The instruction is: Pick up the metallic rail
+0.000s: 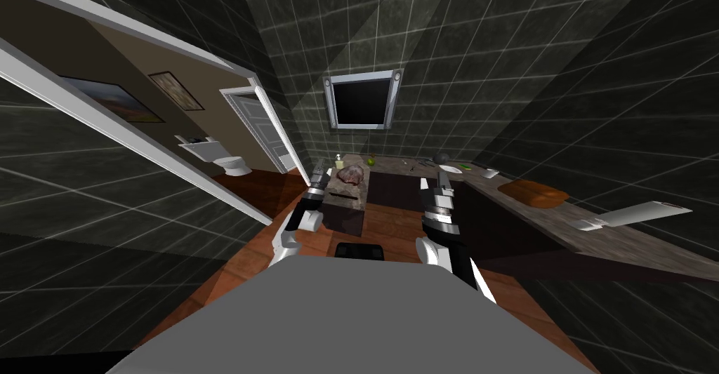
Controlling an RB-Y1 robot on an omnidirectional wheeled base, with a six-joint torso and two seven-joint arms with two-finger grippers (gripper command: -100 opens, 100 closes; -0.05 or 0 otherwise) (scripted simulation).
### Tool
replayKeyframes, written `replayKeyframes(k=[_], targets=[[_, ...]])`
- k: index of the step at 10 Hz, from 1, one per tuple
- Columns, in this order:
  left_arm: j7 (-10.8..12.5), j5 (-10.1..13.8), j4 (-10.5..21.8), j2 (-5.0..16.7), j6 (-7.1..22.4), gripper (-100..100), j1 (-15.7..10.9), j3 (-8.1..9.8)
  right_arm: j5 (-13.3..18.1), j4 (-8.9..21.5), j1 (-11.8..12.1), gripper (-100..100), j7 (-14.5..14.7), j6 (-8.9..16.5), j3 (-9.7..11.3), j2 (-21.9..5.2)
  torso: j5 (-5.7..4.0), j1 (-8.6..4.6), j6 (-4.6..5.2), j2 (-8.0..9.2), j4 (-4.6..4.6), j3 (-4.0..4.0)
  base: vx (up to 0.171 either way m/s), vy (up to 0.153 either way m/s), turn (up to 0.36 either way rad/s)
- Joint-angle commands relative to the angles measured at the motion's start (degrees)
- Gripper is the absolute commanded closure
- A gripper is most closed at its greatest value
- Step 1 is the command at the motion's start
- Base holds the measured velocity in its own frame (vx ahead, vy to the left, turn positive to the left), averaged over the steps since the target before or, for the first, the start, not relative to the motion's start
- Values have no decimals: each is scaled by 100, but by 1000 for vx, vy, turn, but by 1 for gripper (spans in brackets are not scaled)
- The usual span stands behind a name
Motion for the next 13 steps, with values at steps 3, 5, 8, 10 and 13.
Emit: replayKeyframes(k=[3, 5, 8, 10, 13], targets=[[78, 158, 346, 149, 635, -100, -541, -88, 0, 0, 0, 0, 0, 0, 0, 0, 0, 2, 0, -2, 0, -1, 10, 42, 6], [121, 238, 526, 202, 995, -100, -854, -128, 0, 0, 0, 0, 0, 0, 0, 0, 1, 2, -1, -3, -1, -2, 9, 45, 3], [165, 320, 716, 247, 1473, -100, -1156, -168, 0, 0, 0, 0, 0, 0, 0, 0, 1, 4, 0, -3, -1, -2, 9, 43, 2], [213, 406, 915, 285, 1771, -100, -1399, -207, 0, 0, 0, 0, 0, 0, 0, 0, -1, -6, -1, 2, 0, 1, 2, 28, 5], [262, 493, 1124, 316, 2221, -100, -1756, -245, 0, 0, 0, 0, 0, 0, 0, 0, 1, 5, 0, -2, -1, -1, 7, 46, -2]])
